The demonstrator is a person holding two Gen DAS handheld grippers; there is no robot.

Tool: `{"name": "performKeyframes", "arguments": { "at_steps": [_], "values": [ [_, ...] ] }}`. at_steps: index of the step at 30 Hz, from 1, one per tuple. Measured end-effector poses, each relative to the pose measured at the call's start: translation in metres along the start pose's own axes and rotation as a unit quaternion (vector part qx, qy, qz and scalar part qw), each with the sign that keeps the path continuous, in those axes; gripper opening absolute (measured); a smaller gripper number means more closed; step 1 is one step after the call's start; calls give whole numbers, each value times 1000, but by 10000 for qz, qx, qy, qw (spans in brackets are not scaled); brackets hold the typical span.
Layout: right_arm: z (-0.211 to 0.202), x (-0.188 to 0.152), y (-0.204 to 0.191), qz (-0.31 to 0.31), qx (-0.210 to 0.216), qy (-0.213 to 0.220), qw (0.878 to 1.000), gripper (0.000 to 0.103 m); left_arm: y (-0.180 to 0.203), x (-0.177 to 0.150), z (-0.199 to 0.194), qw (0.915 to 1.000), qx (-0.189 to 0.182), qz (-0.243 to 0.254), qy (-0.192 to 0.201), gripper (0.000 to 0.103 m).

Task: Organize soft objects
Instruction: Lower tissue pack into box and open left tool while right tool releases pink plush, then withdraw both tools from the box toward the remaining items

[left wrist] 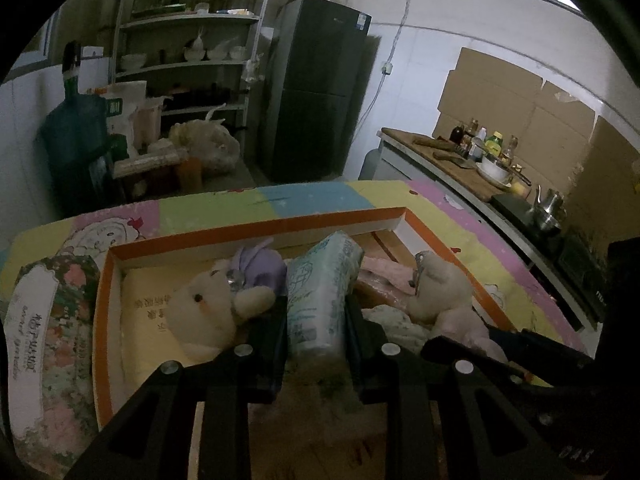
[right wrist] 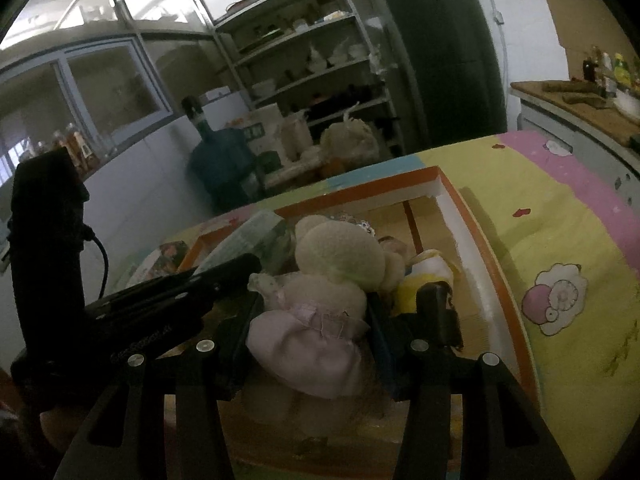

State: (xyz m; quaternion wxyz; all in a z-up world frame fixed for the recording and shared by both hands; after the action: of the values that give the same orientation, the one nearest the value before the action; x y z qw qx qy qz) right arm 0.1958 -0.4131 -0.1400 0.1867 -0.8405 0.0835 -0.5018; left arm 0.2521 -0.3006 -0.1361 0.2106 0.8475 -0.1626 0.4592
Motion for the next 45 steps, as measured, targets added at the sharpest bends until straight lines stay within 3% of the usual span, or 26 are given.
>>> {"name": "performKeyframes", "arguments": {
  "at_steps": [6,11,13,15,27,32,35,45],
  "values": [
    [0,0,0,20,16,18,10000,59,1,-1,-2,10000,33,69,-12,39],
    [-6,1,-1,-6,-17,117,9999,69,2,1,-9,10000,5,-20,51,49],
    [-10,3,-2,-11,-43,186,9998,70,2,3,-13,9999,-29,-37,112,61],
    [-16,5,-2,-4,-42,277,9996,70,2,4,-18,9998,-61,-51,176,65],
    [-44,12,-7,44,-86,558,9984,70,7,7,-46,9994,-22,42,347,65],
    [-54,11,-20,-26,-28,602,9982,70,0,10,-65,9988,101,106,473,66],
    [-59,11,-29,-72,10,625,9980,70,-5,10,-78,9983,175,112,552,74],
    [-72,5,-61,-196,148,661,9975,70,-30,5,-112,9967,418,-33,701,74]
  ]
}}
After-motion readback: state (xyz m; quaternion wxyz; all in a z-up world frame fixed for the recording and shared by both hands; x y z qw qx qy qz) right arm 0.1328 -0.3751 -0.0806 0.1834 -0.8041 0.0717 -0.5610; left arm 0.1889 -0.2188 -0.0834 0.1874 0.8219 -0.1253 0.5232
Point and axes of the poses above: each gripper's, at about its wrist camera, not at the fingertips, and z roughly the way its jaws point, y to its right, x to its top, the point moved 8 cm from there along z, roughly the way its jaws point, and after that the axes turned 12 degrees about y, right-handed, at the moved point
